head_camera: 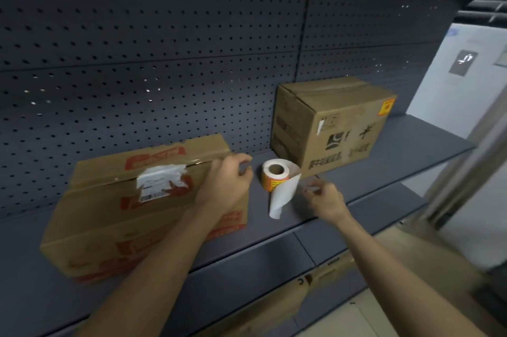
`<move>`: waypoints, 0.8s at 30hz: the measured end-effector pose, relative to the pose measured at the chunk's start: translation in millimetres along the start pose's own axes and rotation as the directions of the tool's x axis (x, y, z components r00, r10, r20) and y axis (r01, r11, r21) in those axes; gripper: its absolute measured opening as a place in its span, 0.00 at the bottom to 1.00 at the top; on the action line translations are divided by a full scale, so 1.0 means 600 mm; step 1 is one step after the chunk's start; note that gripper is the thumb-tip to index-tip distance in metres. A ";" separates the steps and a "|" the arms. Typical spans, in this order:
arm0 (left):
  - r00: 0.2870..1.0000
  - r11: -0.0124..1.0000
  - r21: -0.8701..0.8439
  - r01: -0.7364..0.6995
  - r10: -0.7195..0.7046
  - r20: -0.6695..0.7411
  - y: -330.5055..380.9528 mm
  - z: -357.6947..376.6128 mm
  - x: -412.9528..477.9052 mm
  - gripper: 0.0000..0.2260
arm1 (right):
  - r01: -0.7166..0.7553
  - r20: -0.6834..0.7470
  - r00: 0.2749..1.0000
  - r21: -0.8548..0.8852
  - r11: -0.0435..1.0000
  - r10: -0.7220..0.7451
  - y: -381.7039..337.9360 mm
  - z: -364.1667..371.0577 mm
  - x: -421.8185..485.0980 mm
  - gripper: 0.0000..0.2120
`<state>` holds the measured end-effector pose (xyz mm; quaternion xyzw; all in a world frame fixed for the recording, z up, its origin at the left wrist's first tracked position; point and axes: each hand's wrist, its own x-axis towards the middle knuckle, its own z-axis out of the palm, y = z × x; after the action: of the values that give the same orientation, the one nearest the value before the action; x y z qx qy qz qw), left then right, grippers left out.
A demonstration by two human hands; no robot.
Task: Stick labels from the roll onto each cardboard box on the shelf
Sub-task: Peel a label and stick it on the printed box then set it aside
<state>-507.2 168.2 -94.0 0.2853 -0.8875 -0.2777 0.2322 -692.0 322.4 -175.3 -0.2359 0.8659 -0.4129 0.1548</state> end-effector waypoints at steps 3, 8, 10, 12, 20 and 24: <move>0.998 0.998 0.006 -0.060 0.060 0.028 0.028 0.029 0.018 0.13 | -0.065 -0.035 0.997 0.091 0.994 0.069 0.010 0.001 0.020 0.04; 0.994 0.996 0.072 -0.047 0.040 0.102 0.047 0.077 0.049 0.12 | -0.185 -0.025 0.980 0.247 0.951 0.197 0.005 0.012 0.057 0.14; 0.990 0.984 0.172 -0.040 0.016 0.141 0.049 0.092 0.060 0.10 | -0.193 -0.017 0.978 0.286 0.938 0.206 0.003 0.019 0.073 0.15; 0.985 0.974 0.225 -0.032 -0.007 0.172 0.053 0.100 0.069 0.08 | -0.193 -0.008 0.979 0.293 0.937 0.204 0.001 0.025 0.088 0.16; 0.971 0.989 0.146 0.011 -0.045 0.235 0.048 0.107 0.093 0.15 | -0.136 0.027 0.991 0.319 0.938 0.135 -0.003 0.029 0.110 0.11; 0.967 0.995 0.103 0.015 -0.040 0.253 0.044 0.109 0.097 0.11 | 0.035 -0.051 0.999 0.330 0.943 -0.020 -0.028 0.018 0.092 0.10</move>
<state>-596.9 172.9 -110.7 0.2709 -0.9187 -0.2703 0.0980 -728.5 276.4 -172.6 -0.2090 0.7845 -0.5597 0.1659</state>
